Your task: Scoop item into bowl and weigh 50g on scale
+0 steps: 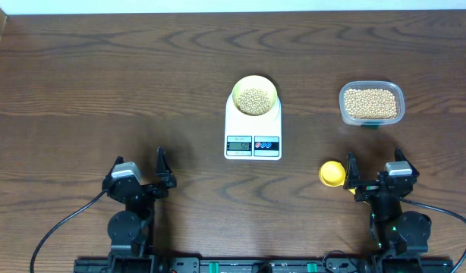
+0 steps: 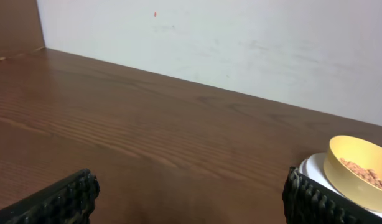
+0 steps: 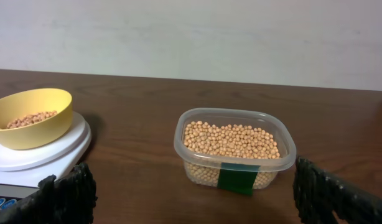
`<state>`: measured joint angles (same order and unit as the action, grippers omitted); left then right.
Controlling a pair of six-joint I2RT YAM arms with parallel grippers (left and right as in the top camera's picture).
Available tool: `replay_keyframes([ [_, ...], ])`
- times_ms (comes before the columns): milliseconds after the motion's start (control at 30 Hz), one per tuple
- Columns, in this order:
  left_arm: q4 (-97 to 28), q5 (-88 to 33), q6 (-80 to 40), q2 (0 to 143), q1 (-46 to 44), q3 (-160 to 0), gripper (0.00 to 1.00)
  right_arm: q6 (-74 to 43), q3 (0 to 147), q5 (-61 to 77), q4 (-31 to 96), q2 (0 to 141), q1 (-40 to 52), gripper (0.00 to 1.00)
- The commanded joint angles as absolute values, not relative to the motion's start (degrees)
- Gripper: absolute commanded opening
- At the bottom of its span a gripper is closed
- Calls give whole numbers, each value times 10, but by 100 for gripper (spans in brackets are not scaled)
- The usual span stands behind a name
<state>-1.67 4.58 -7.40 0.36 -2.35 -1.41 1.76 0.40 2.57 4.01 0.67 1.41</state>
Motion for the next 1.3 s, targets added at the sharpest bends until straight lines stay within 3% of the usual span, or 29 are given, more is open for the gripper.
replay_keyframes([
  [0, -42, 36, -63, 1, -22, -3, 97, 22, 3, 22, 43, 3, 18, 99],
  [667, -43, 4, -60, 1, 6, -3, 97, 22, 3, 22, 43, 3, 18, 99],
  [933, -43, -9, 18, 1, 6, -3, 97, 22, 3, 22, 43, 3, 18, 99],
  [1267, -43, -9, 19, 1, 6, -3, 97, 22, 3, 22, 43, 3, 18, 99],
])
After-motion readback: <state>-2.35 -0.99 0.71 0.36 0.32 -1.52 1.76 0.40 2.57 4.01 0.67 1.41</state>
